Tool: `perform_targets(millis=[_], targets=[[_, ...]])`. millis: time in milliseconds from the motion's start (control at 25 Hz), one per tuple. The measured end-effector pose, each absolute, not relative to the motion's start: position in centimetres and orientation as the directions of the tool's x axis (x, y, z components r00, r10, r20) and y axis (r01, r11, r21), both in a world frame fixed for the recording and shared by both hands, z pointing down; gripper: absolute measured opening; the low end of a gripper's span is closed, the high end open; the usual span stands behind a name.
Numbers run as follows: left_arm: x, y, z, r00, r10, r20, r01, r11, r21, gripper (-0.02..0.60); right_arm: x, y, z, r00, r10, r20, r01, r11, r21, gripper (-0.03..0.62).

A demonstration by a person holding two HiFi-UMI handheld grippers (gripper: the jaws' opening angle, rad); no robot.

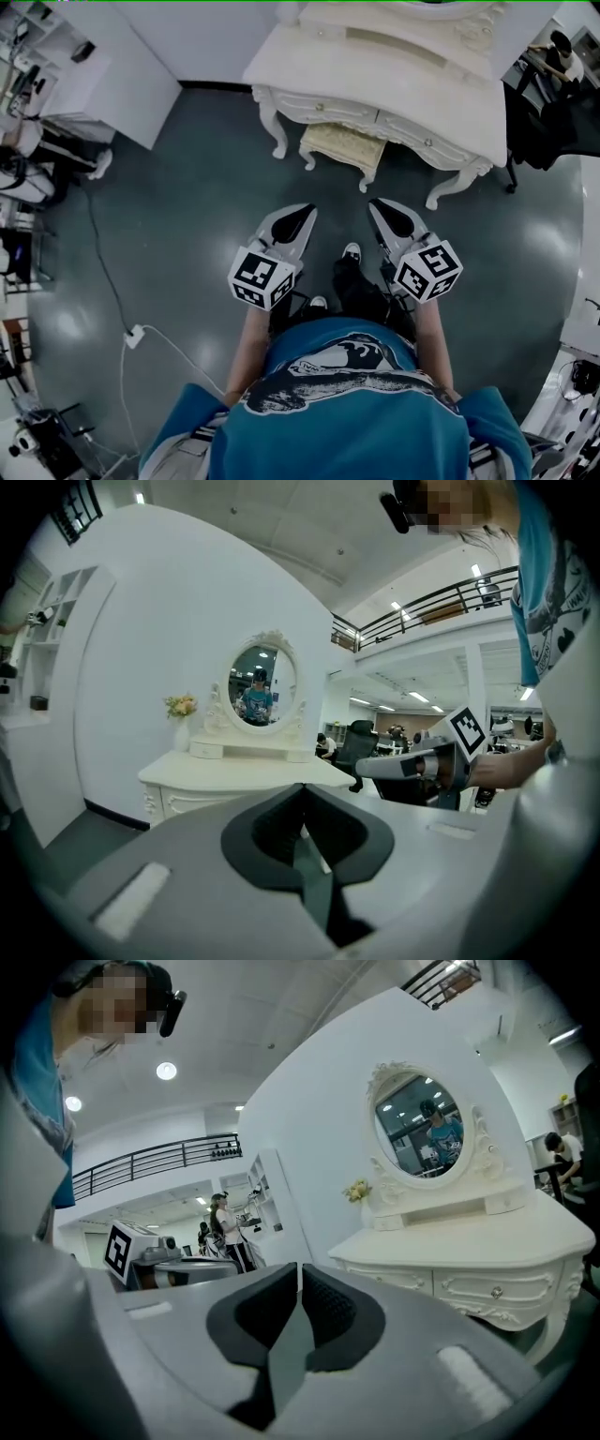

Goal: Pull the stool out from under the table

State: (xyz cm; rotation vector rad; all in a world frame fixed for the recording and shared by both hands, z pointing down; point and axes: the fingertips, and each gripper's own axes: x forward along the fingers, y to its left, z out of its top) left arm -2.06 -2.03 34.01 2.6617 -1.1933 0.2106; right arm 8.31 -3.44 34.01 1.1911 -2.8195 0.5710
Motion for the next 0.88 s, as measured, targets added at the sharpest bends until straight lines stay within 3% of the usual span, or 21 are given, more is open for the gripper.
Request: perform_targets(millis=[400,880], targets=[[2.5,-11.9,35.8,0.646,-0.695,0.315,-0.755,-0.643,0.127,0.014,13.6,-13.7,36.9,-0.696,-0.688,0.203,-0.703,0.596,-0.389,0.021],[2.6,-16.7,38.6,0.577,-0.687,0.442,-0.795,-0.596,0.112,0.014,16.0,-17.5,42.0,-0.716,-0.65,0.255,-0.682,0.571,-0.457,0.021]])
